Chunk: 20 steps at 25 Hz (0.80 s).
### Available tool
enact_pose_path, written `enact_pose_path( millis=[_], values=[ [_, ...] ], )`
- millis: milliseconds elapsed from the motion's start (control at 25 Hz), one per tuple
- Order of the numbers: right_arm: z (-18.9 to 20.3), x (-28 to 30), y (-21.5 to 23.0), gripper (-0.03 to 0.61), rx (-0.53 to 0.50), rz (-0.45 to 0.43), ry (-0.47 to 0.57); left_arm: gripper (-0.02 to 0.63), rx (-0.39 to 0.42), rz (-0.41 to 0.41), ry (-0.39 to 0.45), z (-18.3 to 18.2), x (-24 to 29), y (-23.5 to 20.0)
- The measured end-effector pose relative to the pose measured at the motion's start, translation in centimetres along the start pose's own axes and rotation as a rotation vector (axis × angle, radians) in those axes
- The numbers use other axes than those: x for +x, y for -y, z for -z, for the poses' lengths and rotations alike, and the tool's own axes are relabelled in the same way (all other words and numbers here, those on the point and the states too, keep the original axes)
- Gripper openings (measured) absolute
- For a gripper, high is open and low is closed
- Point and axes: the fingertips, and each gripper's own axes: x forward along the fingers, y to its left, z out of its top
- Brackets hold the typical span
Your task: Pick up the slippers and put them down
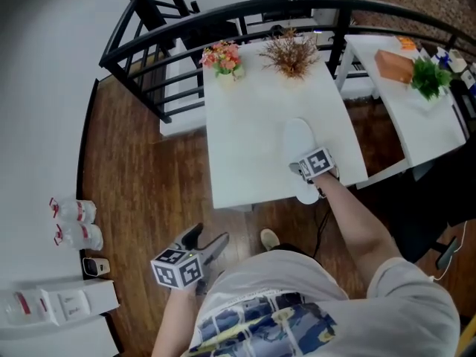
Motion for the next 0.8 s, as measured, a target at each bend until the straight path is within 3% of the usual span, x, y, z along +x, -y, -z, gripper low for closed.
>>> enact_pose_path(
  millis=[240, 520, 640, 800],
  values=[
    [0.7, -1.1, 2.2, 0.607, 0.090, 0.112, -0.007, 0.374, 0.014, 0.004, -0.028, 1.6, -1.3, 0.3],
    [0.6, -1.0, 0.7, 0.607, 0.286, 0.150, -0.114, 0.374, 0.015, 0.008, -0.017, 1.3, -1.3, 0.4],
    [1.6, 0.8, 1.5, 0.606, 0.320, 0.226, -0.199, 0.374, 0.021, 0.020, -0.016, 0.8, -0.3, 0.8],
    [2.3, 1.9, 1.7, 0.612, 0.354, 0.201, -0.259, 0.374, 0.024, 0.031, -0.018, 0.5, 0.5, 1.1]
  ],
)
